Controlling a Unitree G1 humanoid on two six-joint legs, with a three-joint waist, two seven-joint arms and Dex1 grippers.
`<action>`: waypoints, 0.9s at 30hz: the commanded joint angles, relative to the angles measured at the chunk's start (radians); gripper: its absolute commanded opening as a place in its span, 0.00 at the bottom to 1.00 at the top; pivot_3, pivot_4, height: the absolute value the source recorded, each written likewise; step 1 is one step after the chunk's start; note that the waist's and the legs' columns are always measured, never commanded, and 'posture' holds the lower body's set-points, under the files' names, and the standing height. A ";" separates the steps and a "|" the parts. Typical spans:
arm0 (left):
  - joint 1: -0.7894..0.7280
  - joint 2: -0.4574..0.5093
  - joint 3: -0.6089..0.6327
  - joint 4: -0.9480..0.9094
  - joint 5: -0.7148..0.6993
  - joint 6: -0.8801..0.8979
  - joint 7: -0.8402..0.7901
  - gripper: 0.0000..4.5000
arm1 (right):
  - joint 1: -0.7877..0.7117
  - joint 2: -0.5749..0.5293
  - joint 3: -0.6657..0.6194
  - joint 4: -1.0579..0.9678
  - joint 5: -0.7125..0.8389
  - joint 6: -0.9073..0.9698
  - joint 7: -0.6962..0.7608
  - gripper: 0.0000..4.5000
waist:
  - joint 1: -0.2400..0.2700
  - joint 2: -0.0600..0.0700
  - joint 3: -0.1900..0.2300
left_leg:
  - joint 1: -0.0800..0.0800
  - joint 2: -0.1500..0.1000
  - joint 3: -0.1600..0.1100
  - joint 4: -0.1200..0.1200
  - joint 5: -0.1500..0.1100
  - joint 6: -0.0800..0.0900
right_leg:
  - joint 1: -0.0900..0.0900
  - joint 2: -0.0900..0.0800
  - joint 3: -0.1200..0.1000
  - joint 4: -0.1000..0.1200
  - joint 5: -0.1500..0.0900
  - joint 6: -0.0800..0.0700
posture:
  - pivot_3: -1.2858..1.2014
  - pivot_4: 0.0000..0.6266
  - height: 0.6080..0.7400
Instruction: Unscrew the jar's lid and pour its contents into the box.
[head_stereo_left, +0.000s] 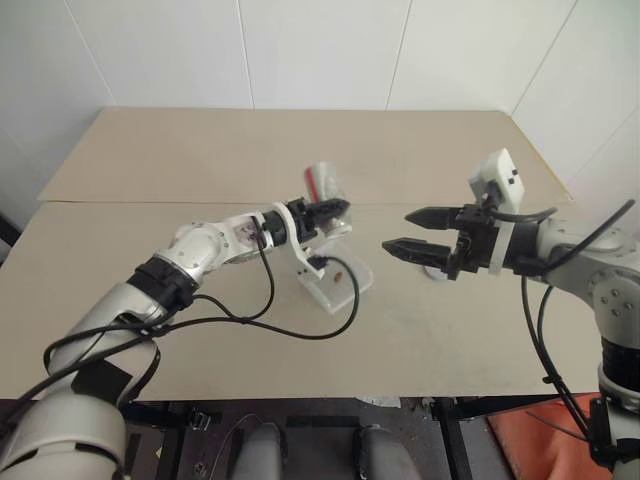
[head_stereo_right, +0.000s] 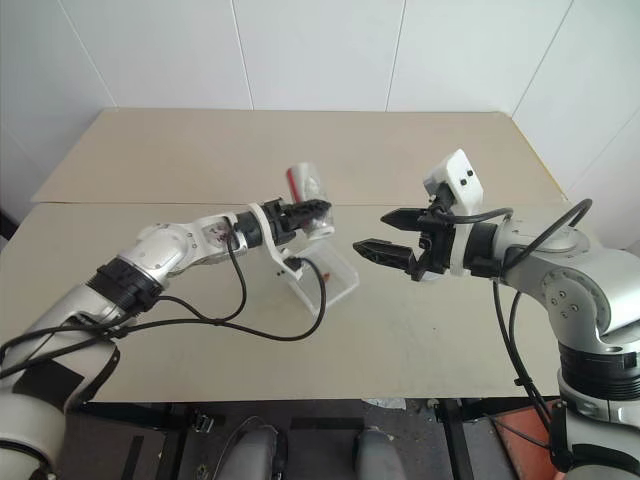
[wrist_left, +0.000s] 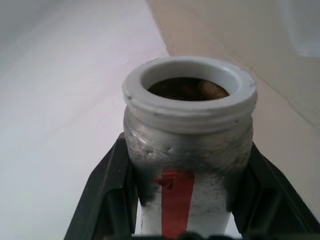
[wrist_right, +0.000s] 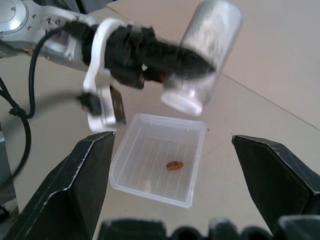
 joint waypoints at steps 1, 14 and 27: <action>0.065 -0.081 0.254 -0.079 -0.395 0.249 -0.246 0.44 | -0.011 -0.014 -0.016 -0.023 0.003 -0.027 0.017 0.98 | -0.001 0.000 0.000 | -0.001 0.000 0.000 0.001 0.000 0.000 | 0.000 0.000 0.000 0.000 0.000 0.000 | 0.52 0.24 1.00; 0.222 -0.281 0.696 -0.207 -1.027 0.953 -0.505 0.44 | -0.029 -0.021 0.002 0.007 -0.018 -0.043 0.057 0.98 | -0.013 0.000 0.000 | 0.001 0.000 -0.002 0.001 0.000 0.000 | 0.002 0.001 -0.001 0.000 0.000 0.000 | 0.52 0.24 1.00; 0.417 -0.284 0.684 -0.262 -1.098 0.849 -0.483 0.94 | -0.026 -0.026 -0.011 -0.013 -0.014 -0.024 0.065 1.00 | -0.013 0.000 0.000 | 0.003 0.000 -0.002 0.001 0.000 0.000 | 0.003 0.001 0.000 0.000 0.000 0.000 | 0.52 0.24 1.00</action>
